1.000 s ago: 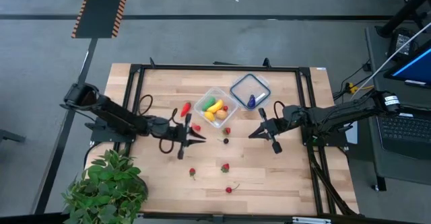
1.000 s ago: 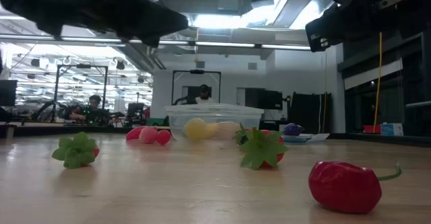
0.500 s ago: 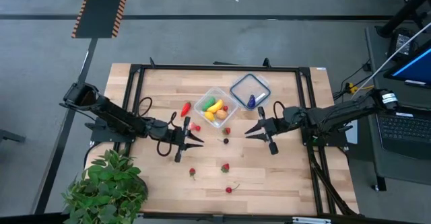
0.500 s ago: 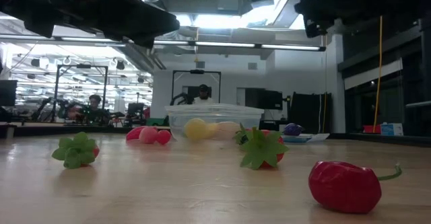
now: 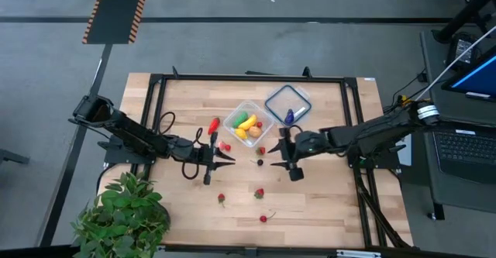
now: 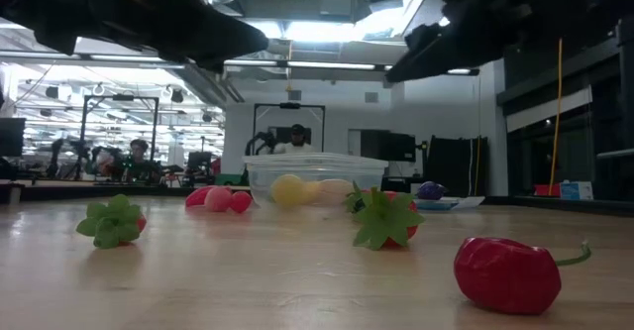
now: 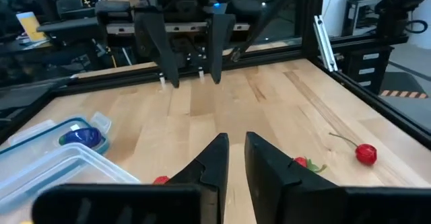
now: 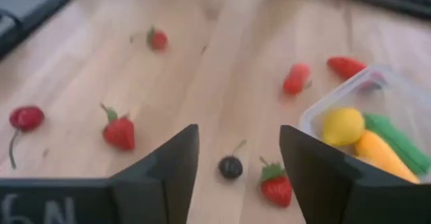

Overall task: Pick and placing Produce into tupperware
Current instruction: Put the middle red strawberry into the transparent container

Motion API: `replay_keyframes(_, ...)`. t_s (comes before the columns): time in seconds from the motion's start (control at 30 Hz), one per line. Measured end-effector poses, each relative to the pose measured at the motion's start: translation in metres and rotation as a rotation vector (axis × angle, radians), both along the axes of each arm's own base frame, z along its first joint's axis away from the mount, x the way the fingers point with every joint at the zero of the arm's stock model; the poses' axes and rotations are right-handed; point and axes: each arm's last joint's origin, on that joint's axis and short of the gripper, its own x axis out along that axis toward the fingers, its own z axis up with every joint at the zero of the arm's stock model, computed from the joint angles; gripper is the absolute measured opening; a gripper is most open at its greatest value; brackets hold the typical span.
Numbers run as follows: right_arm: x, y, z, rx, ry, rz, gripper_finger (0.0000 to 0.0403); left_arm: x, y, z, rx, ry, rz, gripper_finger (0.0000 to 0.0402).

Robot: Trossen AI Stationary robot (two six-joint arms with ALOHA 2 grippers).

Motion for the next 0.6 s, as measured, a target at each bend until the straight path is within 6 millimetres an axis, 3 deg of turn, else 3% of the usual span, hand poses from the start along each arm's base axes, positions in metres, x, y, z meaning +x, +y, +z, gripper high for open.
replay_keyframes(0.23,0.024,0.011,0.015,-0.088,0.183,0.025,0.0224,-0.001,0.000,-0.005,0.011,0.052,0.001,0.0023)
replay_keyframes(0.43,0.032,0.021,0.025,-0.173,0.305,0.004,0.0226,-0.001,0.000,-0.007,0.015,0.071,0.000,0.0009)
replay_keyframes(0.6,0.039,0.034,0.020,-0.198,0.376,0.042,0.0226,-0.001,0.000,-0.007,0.016,0.074,0.000,0.0001)
